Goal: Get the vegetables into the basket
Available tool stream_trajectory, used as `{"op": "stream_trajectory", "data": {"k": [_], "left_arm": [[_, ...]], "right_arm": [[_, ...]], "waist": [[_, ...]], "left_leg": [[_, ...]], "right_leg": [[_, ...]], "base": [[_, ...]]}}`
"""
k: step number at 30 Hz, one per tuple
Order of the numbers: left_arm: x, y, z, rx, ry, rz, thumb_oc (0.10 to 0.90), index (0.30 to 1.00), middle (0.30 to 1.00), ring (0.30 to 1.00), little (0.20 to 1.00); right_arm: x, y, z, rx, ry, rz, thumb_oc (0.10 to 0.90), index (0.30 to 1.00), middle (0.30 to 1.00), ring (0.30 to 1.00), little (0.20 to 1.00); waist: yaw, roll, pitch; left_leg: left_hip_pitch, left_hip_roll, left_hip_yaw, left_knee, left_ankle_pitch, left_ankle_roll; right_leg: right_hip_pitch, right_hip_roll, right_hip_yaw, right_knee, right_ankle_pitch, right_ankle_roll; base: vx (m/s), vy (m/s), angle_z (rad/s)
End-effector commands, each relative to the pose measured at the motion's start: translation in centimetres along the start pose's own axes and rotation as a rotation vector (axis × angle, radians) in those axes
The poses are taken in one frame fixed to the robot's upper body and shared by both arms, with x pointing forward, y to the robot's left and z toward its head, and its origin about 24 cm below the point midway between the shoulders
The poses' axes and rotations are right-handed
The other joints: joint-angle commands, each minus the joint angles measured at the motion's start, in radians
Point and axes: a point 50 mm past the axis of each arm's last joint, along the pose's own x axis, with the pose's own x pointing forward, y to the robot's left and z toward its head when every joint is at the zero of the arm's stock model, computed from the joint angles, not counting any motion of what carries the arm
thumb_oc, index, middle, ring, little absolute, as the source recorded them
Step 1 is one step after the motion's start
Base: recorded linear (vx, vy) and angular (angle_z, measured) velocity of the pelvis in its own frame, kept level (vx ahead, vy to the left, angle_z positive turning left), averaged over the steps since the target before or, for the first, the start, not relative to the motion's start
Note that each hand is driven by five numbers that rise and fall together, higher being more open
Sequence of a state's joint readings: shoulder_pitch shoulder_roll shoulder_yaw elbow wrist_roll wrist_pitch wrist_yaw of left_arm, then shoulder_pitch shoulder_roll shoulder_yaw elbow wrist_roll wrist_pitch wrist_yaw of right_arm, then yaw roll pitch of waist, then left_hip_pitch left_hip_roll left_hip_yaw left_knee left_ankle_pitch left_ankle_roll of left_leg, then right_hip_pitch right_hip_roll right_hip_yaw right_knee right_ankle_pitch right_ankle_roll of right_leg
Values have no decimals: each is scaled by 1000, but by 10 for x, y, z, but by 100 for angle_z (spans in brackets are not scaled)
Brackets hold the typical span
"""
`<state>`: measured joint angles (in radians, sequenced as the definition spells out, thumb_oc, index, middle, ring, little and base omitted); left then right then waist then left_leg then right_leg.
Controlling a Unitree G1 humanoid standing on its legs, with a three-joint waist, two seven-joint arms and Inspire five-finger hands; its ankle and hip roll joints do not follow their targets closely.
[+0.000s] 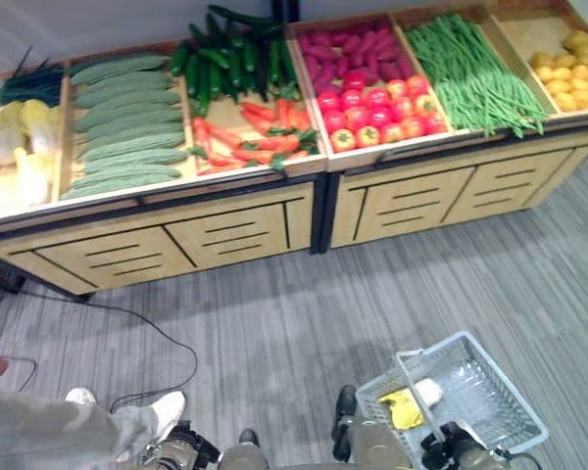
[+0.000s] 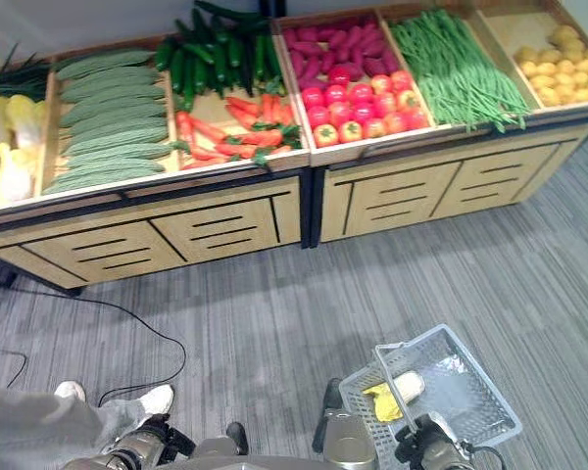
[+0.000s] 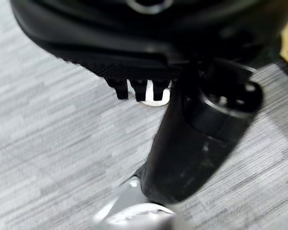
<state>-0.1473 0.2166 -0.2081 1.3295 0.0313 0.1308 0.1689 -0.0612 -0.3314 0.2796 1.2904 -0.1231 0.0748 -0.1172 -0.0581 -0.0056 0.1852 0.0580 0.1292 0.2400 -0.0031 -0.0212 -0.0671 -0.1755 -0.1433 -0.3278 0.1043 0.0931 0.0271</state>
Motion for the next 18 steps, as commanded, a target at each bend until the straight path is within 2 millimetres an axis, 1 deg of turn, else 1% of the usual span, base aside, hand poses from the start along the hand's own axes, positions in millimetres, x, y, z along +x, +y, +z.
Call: {"op": "stream_trajectory", "data": {"k": [1,3,5,8,10,15,18], "left_arm": [[0,-2,-2,41,-14,-8,900,1000,1000,1000,1000],[0,-2,-2,39,-11,-6,900,1000,1000,1000,1000],[0,-2,-3,35,-12,-4,900,1000,1000,1000,1000],[0,-1,-4,36,-6,0,900,1000,1000,1000,1000],[0,-1,-6,39,2,-1,900,1000,1000,1000,1000],[0,-1,-9,36,10,-1,900,1000,1000,1000,1000],[0,-1,-14,33,30,0,900,1000,1000,1000,1000]], "right_arm": [[0,7,7,-41,-26,24,400,300,300,300,300],[-1,7,7,-42,-27,24,400,300,300,300,300],[-1,9,9,-54,-33,27,400,300,300,300,300],[-1,10,9,-59,-30,31,400,300,300,300,300],[-1,11,10,-56,-33,34,400,300,300,300,300],[-1,12,13,-66,-37,38,400,300,300,300,300],[-1,13,14,-72,-38,44,400,300,300,300,300]], "waist": [[-2,-8,-11],[2,-12,-10],[10,-21,-8],[14,-24,-10],[15,-26,-14],[21,-31,-13],[32,-44,-8]], "left_leg": [[-60,5,-15,21,51,-22],[-59,2,-12,25,46,-19],[-56,-12,-7,23,35,-13],[-49,-18,-2,14,31,-8],[-39,-34,1,-3,26,-1],[-37,-52,-3,-3,17,11],[-40,-69,-17,17,-4,26]], "right_leg": [[59,-1,76,34,-74,57],[63,-2,81,28,-69,59],[68,-8,88,1,-46,67],[70,-8,95,-10,-36,73],[72,-11,105,-23,-23,82],[70,-21,114,-22,-15,93],[70,-32,122,-12,-10,99]], "base": [[33,105,-7],[13,81,-13],[-1,97,-9],[8,50,-8],[20,114,-17],[5,76,-8],[10,101,-2]]}}
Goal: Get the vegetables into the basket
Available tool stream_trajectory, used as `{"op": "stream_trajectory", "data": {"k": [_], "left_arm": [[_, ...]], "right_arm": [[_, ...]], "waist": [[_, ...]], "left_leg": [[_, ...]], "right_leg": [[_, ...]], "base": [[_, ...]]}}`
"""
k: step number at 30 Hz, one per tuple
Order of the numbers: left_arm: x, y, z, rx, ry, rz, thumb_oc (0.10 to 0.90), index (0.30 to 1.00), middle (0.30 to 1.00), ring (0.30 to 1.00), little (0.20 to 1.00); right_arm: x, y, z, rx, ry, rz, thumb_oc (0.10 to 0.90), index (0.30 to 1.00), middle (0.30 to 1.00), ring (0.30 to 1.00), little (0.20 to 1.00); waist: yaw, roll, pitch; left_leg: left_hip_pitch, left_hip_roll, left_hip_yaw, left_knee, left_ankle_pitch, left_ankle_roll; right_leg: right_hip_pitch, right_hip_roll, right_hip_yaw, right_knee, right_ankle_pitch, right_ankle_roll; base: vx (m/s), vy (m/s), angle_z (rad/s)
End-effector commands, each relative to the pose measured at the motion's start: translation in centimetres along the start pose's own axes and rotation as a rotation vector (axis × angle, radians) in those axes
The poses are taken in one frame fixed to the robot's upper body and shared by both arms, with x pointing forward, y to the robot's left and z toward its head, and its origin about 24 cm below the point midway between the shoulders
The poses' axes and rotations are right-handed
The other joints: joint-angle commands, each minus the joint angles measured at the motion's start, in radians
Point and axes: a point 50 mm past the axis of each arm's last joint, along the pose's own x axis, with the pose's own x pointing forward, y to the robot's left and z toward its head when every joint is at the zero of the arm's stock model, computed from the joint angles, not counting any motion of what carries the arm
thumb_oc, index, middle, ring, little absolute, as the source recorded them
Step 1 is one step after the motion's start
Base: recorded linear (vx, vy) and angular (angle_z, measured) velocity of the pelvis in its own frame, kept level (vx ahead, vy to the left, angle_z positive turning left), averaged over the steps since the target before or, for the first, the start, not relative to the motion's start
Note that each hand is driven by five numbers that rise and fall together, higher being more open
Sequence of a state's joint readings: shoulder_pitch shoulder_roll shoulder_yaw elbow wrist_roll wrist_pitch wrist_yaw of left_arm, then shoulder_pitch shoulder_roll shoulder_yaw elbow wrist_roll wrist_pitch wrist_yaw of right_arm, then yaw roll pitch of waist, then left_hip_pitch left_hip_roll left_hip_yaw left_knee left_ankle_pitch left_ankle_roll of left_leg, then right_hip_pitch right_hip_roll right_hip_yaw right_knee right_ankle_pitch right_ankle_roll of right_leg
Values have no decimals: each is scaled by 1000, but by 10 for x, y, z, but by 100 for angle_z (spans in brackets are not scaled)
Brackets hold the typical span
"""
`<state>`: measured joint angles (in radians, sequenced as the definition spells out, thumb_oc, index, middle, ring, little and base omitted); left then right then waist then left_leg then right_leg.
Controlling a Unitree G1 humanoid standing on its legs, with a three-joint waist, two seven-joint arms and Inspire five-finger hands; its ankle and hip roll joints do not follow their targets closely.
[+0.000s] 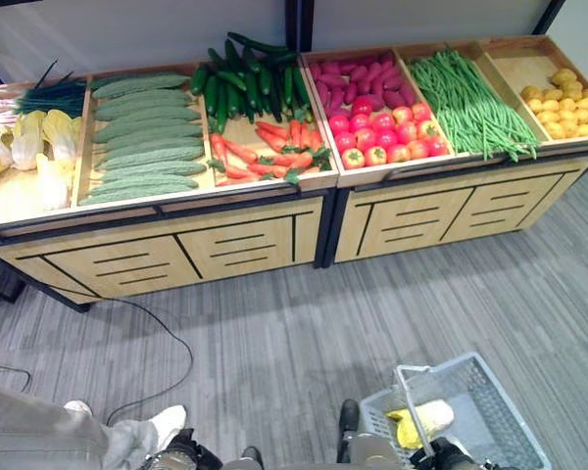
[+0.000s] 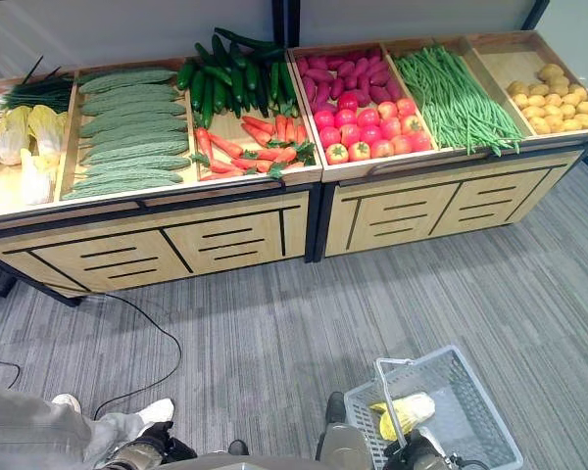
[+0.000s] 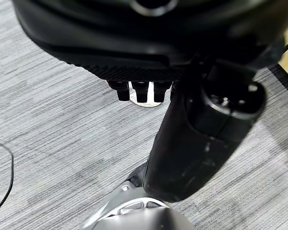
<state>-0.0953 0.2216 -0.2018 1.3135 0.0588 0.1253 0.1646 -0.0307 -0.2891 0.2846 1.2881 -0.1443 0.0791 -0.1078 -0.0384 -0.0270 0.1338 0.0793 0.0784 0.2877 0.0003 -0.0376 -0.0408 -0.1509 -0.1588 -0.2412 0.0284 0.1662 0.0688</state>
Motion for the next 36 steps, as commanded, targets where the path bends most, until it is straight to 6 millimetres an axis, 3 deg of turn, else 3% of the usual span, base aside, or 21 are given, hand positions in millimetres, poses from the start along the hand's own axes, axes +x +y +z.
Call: {"op": "stream_trajectory", "data": {"k": [1,13,14,16,20,22,28,30,36], "left_arm": [[1,2,2,12,10,9,900,1000,1000,1000,1000],[2,20,-7,16,47,58,900,1000,1000,1000,1000],[3,23,-5,19,40,62,900,1000,1000,1000,1000],[3,26,-3,31,35,70,900,1000,1000,1000,1000],[3,28,3,37,18,77,900,1000,1000,1000,1000],[3,29,8,44,3,80,900,1000,1000,1000,1000],[3,23,8,64,4,60,900,1000,1000,1000,1000],[2,14,5,74,13,36,900,1000,1000,1000,1000],[1,5,6,77,12,17,900,1000,1000,1000,1000]], "right_arm": [[2,-8,19,-57,-47,-12,400,300,300,300,300],[2,-9,24,-52,-56,-11,400,300,300,300,300],[2,-10,23,-35,-54,-12,400,300,300,300,300],[2,-10,23,-15,-52,-11,400,300,300,300,300],[2,-13,26,-5,-60,-21,400,300,300,300,300],[2,-14,28,9,-67,-26,400,300,300,300,300],[2,-13,21,9,-51,-25,400,300,300,300,300],[2,-18,17,14,-42,-36,400,300,300,300,300],[2,-24,15,8,-39,-54,400,300,300,300,300]], "waist": [[15,-26,46],[41,-57,109],[31,-57,121],[7,-52,126],[-25,-51,136],[-69,-55,150],[-93,-54,140],[-103,-22,106],[-110,17,71]], "left_leg": [[-63,-22,-69,22,6,4],[-80,-86,-88,66,-42,71],[-74,-94,-104,69,-45,76],[-67,-104,-135,60,-43,78],[-44,-116,-165,33,-47,68],[-19,-134,-206,13,-52,68],[40,-145,-239,-7,-81,57],[64,-107,-249,-21,-82,33],[71,-64,-261,-7,-79,-1]], "right_leg": [[45,-20,37,70,-85,60],[-20,-90,87,227,-49,103],[-44,-87,137,272,-18,106],[-85,-26,243,253,-13,94],[-143,13,279,145,12,91],[-217,72,354,80,58,99],[-204,81,303,24,75,90],[-186,103,291,48,60,69],[-159,117,248,62,10,41]], "base": [[-4,89,-1],[-6,128,1],[60,86,11],[100,77,35],[120,4,30],[221,9,36],[186,-56,54],[212,-162,23],[145,-136,23]]}}
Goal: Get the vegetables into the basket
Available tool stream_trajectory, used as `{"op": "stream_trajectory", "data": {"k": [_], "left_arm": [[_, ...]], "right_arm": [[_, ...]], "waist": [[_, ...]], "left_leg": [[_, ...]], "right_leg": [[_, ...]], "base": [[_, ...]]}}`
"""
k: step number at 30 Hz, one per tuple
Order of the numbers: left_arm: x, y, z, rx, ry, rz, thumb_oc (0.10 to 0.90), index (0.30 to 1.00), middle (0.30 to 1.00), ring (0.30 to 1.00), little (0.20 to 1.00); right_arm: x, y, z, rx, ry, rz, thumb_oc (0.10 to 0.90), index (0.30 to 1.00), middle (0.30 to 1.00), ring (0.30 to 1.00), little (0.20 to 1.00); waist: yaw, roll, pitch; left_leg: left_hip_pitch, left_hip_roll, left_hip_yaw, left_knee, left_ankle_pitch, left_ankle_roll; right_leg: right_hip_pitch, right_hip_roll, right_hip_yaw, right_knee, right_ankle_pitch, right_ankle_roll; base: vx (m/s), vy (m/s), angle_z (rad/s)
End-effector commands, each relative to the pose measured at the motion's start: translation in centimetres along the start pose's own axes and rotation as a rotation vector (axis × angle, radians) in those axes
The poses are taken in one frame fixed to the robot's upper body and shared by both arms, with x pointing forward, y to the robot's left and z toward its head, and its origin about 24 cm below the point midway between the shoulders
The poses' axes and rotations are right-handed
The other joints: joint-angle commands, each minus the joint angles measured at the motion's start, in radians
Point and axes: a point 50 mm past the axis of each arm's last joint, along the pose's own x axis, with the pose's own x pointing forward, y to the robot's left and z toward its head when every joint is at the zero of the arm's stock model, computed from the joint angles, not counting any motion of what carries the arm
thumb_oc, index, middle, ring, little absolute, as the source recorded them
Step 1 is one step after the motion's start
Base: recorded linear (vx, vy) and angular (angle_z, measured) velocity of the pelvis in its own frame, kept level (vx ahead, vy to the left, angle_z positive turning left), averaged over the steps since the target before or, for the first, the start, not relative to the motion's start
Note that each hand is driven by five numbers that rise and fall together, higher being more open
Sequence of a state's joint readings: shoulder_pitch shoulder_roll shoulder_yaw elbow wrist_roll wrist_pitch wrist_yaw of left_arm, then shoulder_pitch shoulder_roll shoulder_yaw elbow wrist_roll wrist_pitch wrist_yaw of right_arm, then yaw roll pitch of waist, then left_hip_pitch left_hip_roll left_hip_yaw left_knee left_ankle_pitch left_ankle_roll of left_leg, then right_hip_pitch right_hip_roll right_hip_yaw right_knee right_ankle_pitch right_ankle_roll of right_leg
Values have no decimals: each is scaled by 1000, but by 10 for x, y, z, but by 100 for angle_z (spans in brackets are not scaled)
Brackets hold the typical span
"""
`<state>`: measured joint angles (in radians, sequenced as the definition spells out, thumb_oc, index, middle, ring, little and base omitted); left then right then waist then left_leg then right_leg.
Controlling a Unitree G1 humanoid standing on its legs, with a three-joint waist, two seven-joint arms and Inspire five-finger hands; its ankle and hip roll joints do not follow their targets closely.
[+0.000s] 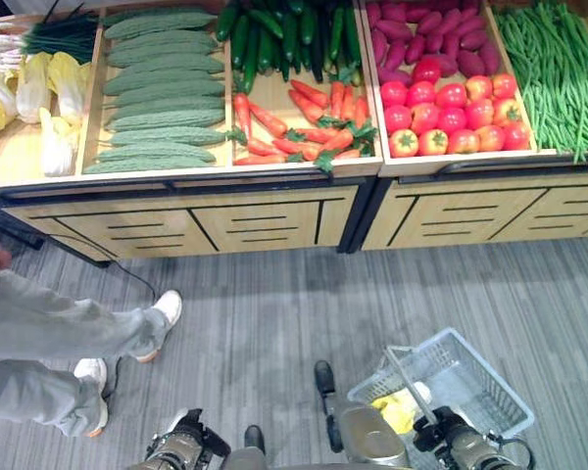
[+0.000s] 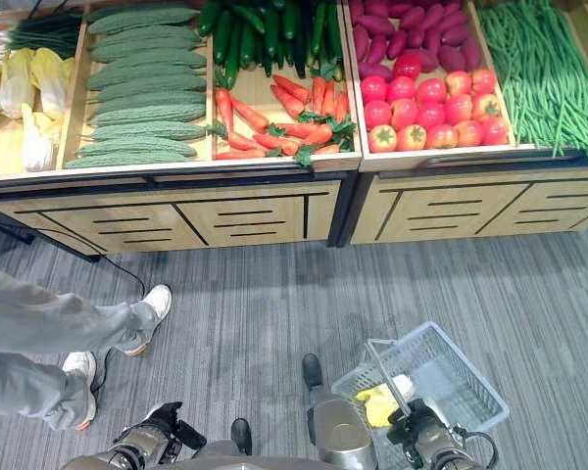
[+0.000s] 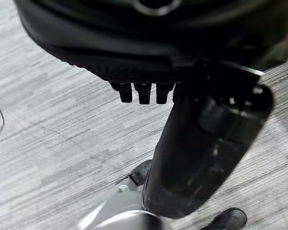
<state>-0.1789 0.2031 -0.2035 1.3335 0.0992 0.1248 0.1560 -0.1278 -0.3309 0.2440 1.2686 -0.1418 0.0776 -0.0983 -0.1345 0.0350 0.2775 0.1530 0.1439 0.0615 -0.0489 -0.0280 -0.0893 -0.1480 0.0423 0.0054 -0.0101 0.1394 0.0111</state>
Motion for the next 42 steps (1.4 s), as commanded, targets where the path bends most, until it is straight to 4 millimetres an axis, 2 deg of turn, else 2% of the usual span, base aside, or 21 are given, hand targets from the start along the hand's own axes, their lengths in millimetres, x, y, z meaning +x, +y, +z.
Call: {"op": "stream_trajectory", "data": {"k": [1,4,6,9,12,13,14,15,16,18,23,29,31,32,34,35,37,39,40,41,42], "left_arm": [[-1,1,-27,43,83,11,900,1000,1000,1000,1000],[-1,-2,-23,33,69,3,900,1000,1000,1000,1000],[-1,-4,-22,19,66,-4,900,1000,1000,1000,1000],[-1,-4,-20,22,63,-4,900,1000,1000,1000,1000],[-1,-4,-19,17,60,-3,900,1000,1000,1000,1000],[-1,-7,-19,18,62,-7,900,1000,1000,1000,1000],[-2,-8,-18,22,55,-8,900,1000,1000,1000,1000],[-2,-10,-18,31,49,-13,900,1000,1000,1000,1000],[-2,-11,-18,38,47,-14,900,1000,1000,1000,1000],[-2,-12,-20,50,52,-14,900,1000,1000,1000,1000],[-2,-8,-24,53,61,0,900,1000,1000,1000,1000],[-1,2,-15,-36,17,51,900,1000,1000,1000,1000],[-1,9,1,-66,-55,82,900,1000,1000,1000,1000],[-4,20,25,-77,-173,119,900,1000,1000,1000,1000],[-5,25,32,-93,-212,135,900,1000,1000,1000,1000],[-11,33,50,-121,-309,152,900,1000,1000,1000,1000],[-31,57,85,-110,-537,214,900,1000,1000,1000,1000],[-62,87,111,-45,-760,320,900,1000,1000,1000,1000],[-73,100,115,-18,-818,368,900,1000,1000,1000,1000],[-73,101,114,-17,-816,369,900,1000,1000,1000,1000],[-95,121,120,2,-924,450,900,1000,1000,1000,1000]], "right_arm": [[-3,9,-20,-33,49,24,400,300,300,300,300],[-3,6,-23,-30,58,15,400,300,300,300,300],[-3,4,-26,-31,65,11,400,300,300,300,300],[-2,0,-27,-30,71,2,400,300,300,300,300],[-2,-1,-29,-29,79,-4,400,300,300,300,300],[-2,-3,-30,-26,86,-8,400,300,300,300,300],[-2,-4,-31,-24,90,-10,400,300,300,300,300],[-2,-5,-31,-30,90,-13,400,300,300,300,300],[-2,-5,-30,-47,83,-15,400,300,300,300,300],[-2,-1,-28,-56,78,-10,400,300,300,300,300],[-3,5,-27,-47,79,0,400,300,300,300,300],[-3,6,-30,-25,94,-7,400,300,300,300,300],[-3,5,-31,-20,94,-12,400,300,300,300,300],[-3,2,-30,-12,85,-24,400,300,300,300,300],[-3,1,-30,-3,83,-30,400,300,300,300,300],[-3,-1,-29,7,77,-36,400,300,300,300,300],[-3,-8,-26,34,51,-61,400,300,300,300,300],[-3,-14,-25,62,26,-81,400,300,300,300,300],[-3,-17,-27,77,21,-89,400,300,300,300,300],[-4,-16,-27,77,21,-87,400,300,300,300,300],[-4,-20,-31,92,21,-93,400,300,300,300,300]], "waist": [[-15,-39,-77],[-16,-21,-88],[-14,-10,-91],[-9,-28,-74],[-4,-36,-69],[-6,-36,-72],[1,-36,-75],[11,-21,-78],[30,-1,-72],[30,11,-75],[43,2,-94],[53,-6,-102],[58,-10,-104],[59,-14,-102],[59,-16,-101],[59,-17,-98],[60,-18,-93],[59,-20,-89],[58,-23,-89],[58,-24,-90],[56,-26,-93]], "left_leg": [[-2,-120,-38,50,-86,39],[-10,-99,-44,80,-58,17],[-42,-86,-47,177,12,-15],[-126,-82,-36,340,100,-34],[-155,-69,-17,366,105,-26],[-180,-45,27,316,89,-15],[-198,-48,36,274,70,-9],[-231,-63,24,146,71,-5],[-276,-88,-11,64,133,-3],[-243,-91,-6,10,138,7],[-207,-99,20,-16,126,21],[-171,-113,27,-20,106,35],[-161,-119,27,-14,94,39],[-160,-122,28,7,81,44],[-158,-124,28,13,76,46],[-157,-126,28,19,71,49],[-157,-128,29,24,66,52],[-157,-129,30,28,61,53],[-155,-130,31,27,57,54],[-154,-130,32,28,57,54],[-145,-133,36,26,50,59]], "right_leg": [[-156,-78,-1,105,26,92],[-134,-65,-8,109,-2,75],[-97,-48,-13,112,-31,49],[-50,-58,-12,107,-41,23],[-28,-70,-10,100,-52,19],[-12,-86,-5,92,-59,28],[-2,-95,2,85,-61,37],[11,-94,14,70,-61,50],[25,-78,36,60,-64,55],[31,-61,61,58,-71,59],[30,-71,81,32,-54,70],[48,-93,78,35,-53,88],[58,-100,80,39,-56,93],[62,-106,81,47,-59,97],[63,-107,83,49,-59,98],[63,-109,83,52,-58,100],[61,-113,84,54,-57,105],[58,-116,84,58,-60,111],[59,-118,86,60,-62,113],[59,-118,87,60,-63,113],[61,-118,95,63,-66,117]], "base": [[84,-113,26],[125,-164,14],[102,-165,16],[49,-110,16],[47,-46,0],[88,51,-9],[180,114,25],[220,146,46],[214,148,57],[91,91,-37],[30,87,-115],[10,73,0],[13,82,2],[-4,69,0],[-11,44,1],[-20,46,1],[-26,46,1],[-18,34,0],[0,0,0],[30,38,1],[67,55,-8]]}}
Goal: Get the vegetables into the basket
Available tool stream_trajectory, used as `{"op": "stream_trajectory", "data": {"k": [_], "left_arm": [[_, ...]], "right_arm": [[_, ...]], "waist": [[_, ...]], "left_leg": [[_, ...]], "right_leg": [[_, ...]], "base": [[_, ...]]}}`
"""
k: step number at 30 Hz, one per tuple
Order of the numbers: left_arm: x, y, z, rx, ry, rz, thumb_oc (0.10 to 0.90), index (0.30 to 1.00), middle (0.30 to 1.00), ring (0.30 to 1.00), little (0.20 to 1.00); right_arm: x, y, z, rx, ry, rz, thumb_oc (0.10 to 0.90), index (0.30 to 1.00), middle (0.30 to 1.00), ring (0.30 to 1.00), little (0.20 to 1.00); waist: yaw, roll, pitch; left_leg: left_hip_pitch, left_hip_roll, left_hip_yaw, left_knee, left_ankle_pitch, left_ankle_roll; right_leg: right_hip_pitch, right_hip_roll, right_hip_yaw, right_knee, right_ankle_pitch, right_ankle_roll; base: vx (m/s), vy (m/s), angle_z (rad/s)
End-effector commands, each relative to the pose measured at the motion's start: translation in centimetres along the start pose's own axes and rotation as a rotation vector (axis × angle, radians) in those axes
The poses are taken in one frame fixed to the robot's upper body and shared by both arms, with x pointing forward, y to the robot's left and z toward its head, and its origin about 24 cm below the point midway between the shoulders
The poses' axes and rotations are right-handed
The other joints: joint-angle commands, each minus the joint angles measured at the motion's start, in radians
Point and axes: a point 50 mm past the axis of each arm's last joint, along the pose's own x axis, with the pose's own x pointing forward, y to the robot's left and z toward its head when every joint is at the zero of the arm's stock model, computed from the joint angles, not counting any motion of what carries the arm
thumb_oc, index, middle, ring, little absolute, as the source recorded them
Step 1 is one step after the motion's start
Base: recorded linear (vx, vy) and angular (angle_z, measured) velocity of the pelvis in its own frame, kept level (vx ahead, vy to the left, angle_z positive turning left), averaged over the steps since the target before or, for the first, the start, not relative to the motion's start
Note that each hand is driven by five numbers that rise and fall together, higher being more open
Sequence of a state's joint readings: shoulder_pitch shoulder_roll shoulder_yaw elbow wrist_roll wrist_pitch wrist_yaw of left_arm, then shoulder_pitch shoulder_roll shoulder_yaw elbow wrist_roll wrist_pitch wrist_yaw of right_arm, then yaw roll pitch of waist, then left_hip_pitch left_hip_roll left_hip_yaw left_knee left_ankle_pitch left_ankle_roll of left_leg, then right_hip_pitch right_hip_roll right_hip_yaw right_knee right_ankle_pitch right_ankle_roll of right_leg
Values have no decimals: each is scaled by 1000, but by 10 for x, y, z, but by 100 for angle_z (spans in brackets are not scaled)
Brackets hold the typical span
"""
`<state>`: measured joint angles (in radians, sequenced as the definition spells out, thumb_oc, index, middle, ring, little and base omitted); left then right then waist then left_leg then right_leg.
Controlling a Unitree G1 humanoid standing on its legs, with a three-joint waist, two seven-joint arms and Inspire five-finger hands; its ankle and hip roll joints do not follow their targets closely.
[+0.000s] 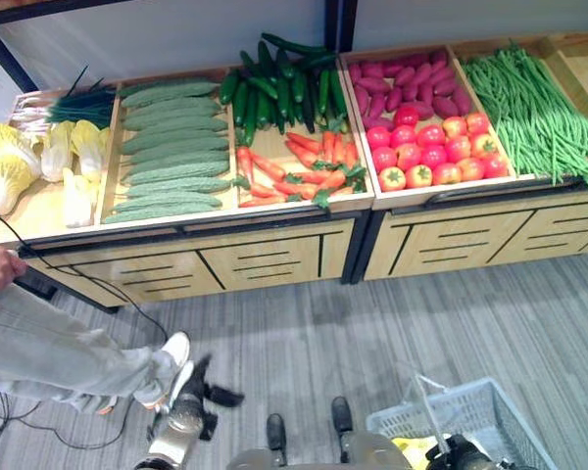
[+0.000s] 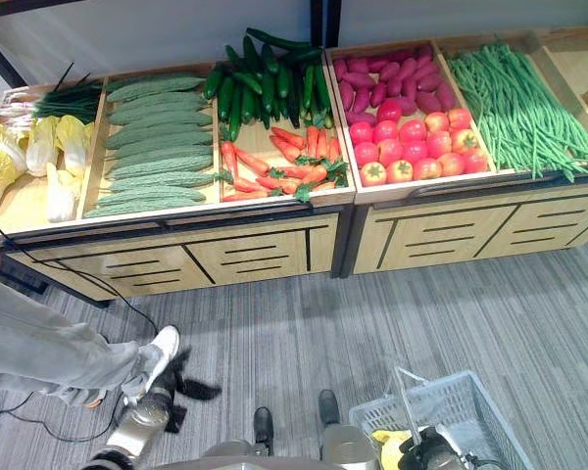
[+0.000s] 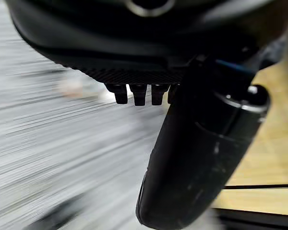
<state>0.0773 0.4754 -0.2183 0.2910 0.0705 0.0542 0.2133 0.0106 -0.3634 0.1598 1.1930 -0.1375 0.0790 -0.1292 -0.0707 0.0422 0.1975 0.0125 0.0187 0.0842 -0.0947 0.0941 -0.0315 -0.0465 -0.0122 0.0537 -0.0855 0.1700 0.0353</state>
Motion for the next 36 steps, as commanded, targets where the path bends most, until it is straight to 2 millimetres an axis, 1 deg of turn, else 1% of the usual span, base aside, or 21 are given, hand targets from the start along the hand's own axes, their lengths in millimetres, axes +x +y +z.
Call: {"op": "stream_trajectory", "data": {"k": [1,2,5,6,7,9,10,11,12,15,16,17,20,21,22,24,26,27,29,33,36], "left_arm": [[8,63,45,136,-247,239,900,1000,1000,1000,1000],[4,79,62,189,-331,295,900,1000,1000,1000,1000],[-2,92,75,231,-392,361,900,1000,1000,1000,1000],[-5,99,83,266,-430,387,900,1000,1000,1000,1000],[-12,119,108,445,-539,488,900,1000,1000,1000,1000],[-15,132,126,612,-604,566,900,1000,1000,1000,1000],[-18,140,144,751,-666,619,900,1000,1000,1000,1000],[-18,143,152,832,-696,638,900,1000,1000,1000,1000],[-19,151,165,968,-728,682,900,1000,1000,1000,1000],[-12,161,177,1142,-694,694,900,1000,1000,1000,1000],[-5,168,193,1216,-708,714,900,1000,1000,1000,1000],[-5,169,199,1249,-714,717,900,1000,1000,1000,1000],[9,170,209,1341,-688,685,900,1000,1000,1000,1000],[14,169,214,1355,-698,685,900,1000,1000,1000,1000],[17,168,218,1377,-691,672,900,1000,1000,1000,1000],[26,166,225,1420,-672,659,900,1000,1000,1000,1000],[32,168,233,1438,-665,670,900,1000,1000,1000,1000],[37,170,238,1487,-636,667,900,1000,1000,1000,1000],[39,172,239,1497,-623,667,900,1000,1000,1000,1000],[49,185,239,1539,-535,680,900,1000,1000,1000,1000],[56,195,236,1553,-456,673,900,1000,1000,1000,1000]], "right_arm": [[2,-17,9,35,-50,-44,400,300,300,300,300],[2,-17,6,44,-46,-45,400,300,300,300,300],[1,-14,2,43,-40,-38,400,300,300,300,300],[1,-13,0,42,-33,-36,400,300,300,300,300],[1,-12,-2,41,-32,-37,400,300,300,300,300],[1,-13,-2,23,-33,-43,400,300,300,300,300],[1,-13,-3,11,-34,-43,400,300,300,300,300],[1,-11,-3,-2,-38,-42,400,300,300,300,300],[1,-13,-5,-17,-37,-46,400,300,300,300,300],[1,-16,-8,-41,-30,-49,400,300,300,300,300],[1,-18,-8,-45,-23,-54,400,300,300,300,300],[1,-19,-8,-48,-23,-53,400,300,300,300,300],[1,-19,-15,-49,-2,-48,400,300,300,300,300],[0,-16,-17,-40,1,-38,400,300,300,300,300],[0,-17,-21,-42,19,-39,400,300,300,300,300],[-1,-14,-25,-22,35,-34,400,300,300,300,300],[-1,-14,-30,-6,57,-35,400,300,300,300,300],[-2,-12,-33,-3,71,-30,400,300,300,300,300],[-2,-10,-35,1,76,-26,400,300,300,300,300],[-3,-9,-40,5,97,-22,400,300,300,300,300],[-2,-12,-37,17,93,-28,400,300,300,300,300]], "waist": [[-8,-33,-20],[-10,-28,-24],[-13,-27,-32],[-14,-24,-38],[-20,-16,-50],[-31,-7,-59],[-38,-3,-58],[-42,1,-66],[-52,8,-66],[-67,21,-78],[-72,29,-79],[-77,34,-81],[-87,46,-86],[-80,45,-88],[-88,52,-92],[-85,55,-94],[-85,59,-96],[-86,65,-101],[-84,63,-101],[-77,69,-103],[-78,76,-103]], "left_leg": [[5,-12,14,68,-79,4],[9,-15,13,68,-82,6],[21,-18,14,67,-90,8],[25,-18,14,66,-93,9],[36,-21,16,63,-99,10],[42,-21,21,60,-103,11],[46,-22,27,60,-99,12],[53,-23,29,53,-107,12],[56,-23,35,54,-103,13],[67,-27,43,43,-111,13],[69,-26,46,40,-108,13],[69,-26,47,39,-107,13],[73,-26,51,31,-102,12],[76,-27,49,27,-100,12],[78,-29,47,24,-98,12],[81,-29,42,20,-96,10],[80,-29,35,20,-94,9],[83,-29,33,19,-93,9],[84,-29,31,19,-94,9],[89,-29,24,19,-96,10],[87,-26,21,20,-94,9]], "right_leg": [[-37,-63,60,140,-99,94],[-36,-64,68,141,-99,94],[-29,-65,79,139,-102,96],[-25,-66,83,135,-104,96],[-20,-68,88,131,-107,98],[-17,-70,95,128,-107,101],[-17,-71,97,130,-101,102],[-14,-72,102,126,-107,105],[-15,-72,108,127,-101,106],[-12,-74,121,119,-102,110],[-14,-74,126,115,-97,113],[-15,-74,129,113,-95,114],[-15,-74,130,108,-89,118],[-13,-74,126,106,-88,118],[-9,-74,126,103,-88,119],[-4,-77,119,101,-89,120],[-2,-78,114,101,-89,121],[2,-78,112,100,-88,121],[4,-78,111,99,-88,121],[12,-78,105,94,-89,121],[9,-75,105,93,-87,123]], "base": [[95,73,-15],[90,55,-22],[52,30,-7],[76,43,-2],[91,56,-4],[48,48,-3],[47,49,-8],[21,42,-12],[74,57,-16],[31,36,-17],[-6,7,-21],[-14,-8,-21],[4,-12,-8],[33,-1,-4],[35,6,-4],[15,-1,-1],[0,0,0],[26,-5,5],[20,-3,5],[14,0,3],[0,0,0]]}}
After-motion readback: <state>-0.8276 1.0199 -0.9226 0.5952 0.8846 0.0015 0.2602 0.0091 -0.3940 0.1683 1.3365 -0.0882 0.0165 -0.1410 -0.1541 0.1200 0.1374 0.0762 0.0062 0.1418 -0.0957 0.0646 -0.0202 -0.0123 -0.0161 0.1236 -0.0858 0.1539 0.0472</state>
